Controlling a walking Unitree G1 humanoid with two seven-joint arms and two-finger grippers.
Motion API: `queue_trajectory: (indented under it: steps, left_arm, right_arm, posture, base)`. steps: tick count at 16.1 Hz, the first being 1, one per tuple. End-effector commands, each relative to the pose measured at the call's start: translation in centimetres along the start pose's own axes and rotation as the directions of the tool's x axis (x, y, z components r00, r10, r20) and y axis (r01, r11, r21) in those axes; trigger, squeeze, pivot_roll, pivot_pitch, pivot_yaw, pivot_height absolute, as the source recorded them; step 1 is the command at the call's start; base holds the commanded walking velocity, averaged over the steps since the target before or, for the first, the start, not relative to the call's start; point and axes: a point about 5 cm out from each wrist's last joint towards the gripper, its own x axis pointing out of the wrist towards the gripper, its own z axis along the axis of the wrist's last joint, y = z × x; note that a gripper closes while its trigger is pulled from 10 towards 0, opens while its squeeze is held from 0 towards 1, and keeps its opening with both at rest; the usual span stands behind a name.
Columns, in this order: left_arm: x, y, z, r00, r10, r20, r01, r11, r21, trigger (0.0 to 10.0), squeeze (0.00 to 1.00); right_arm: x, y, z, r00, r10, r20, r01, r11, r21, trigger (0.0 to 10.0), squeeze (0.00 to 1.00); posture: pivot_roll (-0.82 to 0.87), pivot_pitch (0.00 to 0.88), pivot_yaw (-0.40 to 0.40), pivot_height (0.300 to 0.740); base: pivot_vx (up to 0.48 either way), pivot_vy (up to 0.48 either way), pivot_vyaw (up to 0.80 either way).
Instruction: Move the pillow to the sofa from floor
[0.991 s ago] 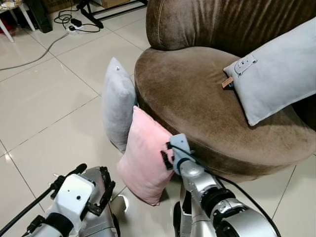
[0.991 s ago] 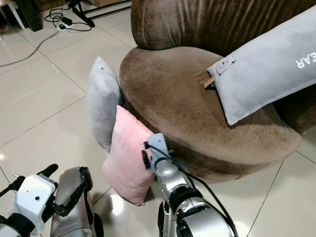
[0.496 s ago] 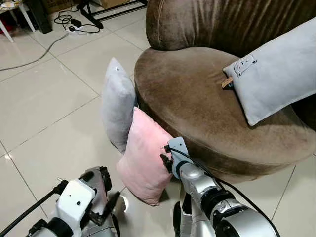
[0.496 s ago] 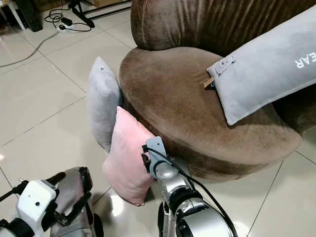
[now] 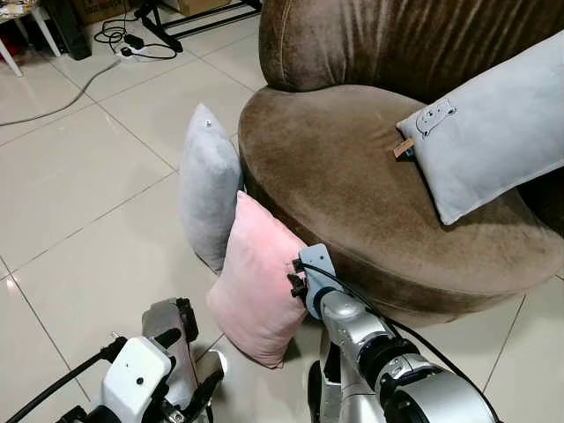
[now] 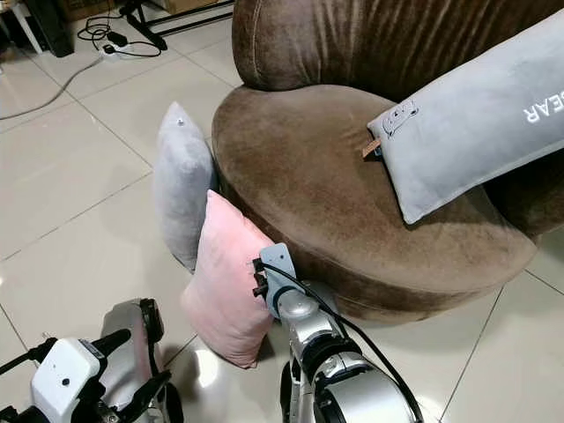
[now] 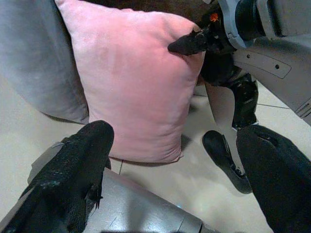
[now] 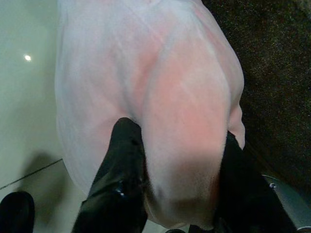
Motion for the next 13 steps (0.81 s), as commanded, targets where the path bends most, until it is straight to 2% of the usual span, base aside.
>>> queue_trajectory:
  steps: [1,5,10,13]
  left_arm:
    - [-0.1,0.1,-0.2,1.000,-0.011,-0.006,0.011,1.000,-0.001,10.0,0.65]
    - [0.4,0.5,-0.5,1.000,-0.012,-0.009,0.012,1.000,0.007,10.0,0.64]
    - [1.6,2.0,-0.7,0.998,0.060,-0.001,-0.060,0.998,0.007,10.0,0.62]
    - [2.5,2.8,0.0,0.993,0.103,0.051,-0.103,0.995,-0.010,10.0,0.62]
  right_arm:
    - [0.1,0.8,0.3,1.000,0.024,-0.001,-0.024,1.000,-0.002,0.0,0.00]
    - [0.1,1.4,0.1,0.996,0.089,-0.027,-0.090,0.995,-0.032,0.0,0.00]
    - [0.2,0.9,0.6,0.993,0.118,-0.025,-0.119,0.992,-0.043,0.0,0.00]
    - [0.2,0.7,1.4,0.984,0.175,0.006,-0.175,0.984,-0.018,0.0,0.00]
  posture:
    - [-0.01,0.091,-0.053,0.450]
    - [-0.01,0.043,-0.054,0.450]
    - [0.01,0.000,-0.061,0.450]
    - [0.03,0.000,-0.072,0.450]
  base:
    - [0.000,0.000,0.00]
    - [0.000,0.000,0.00]
    - [0.000,0.000,0.00]
    - [0.000,0.000,0.00]
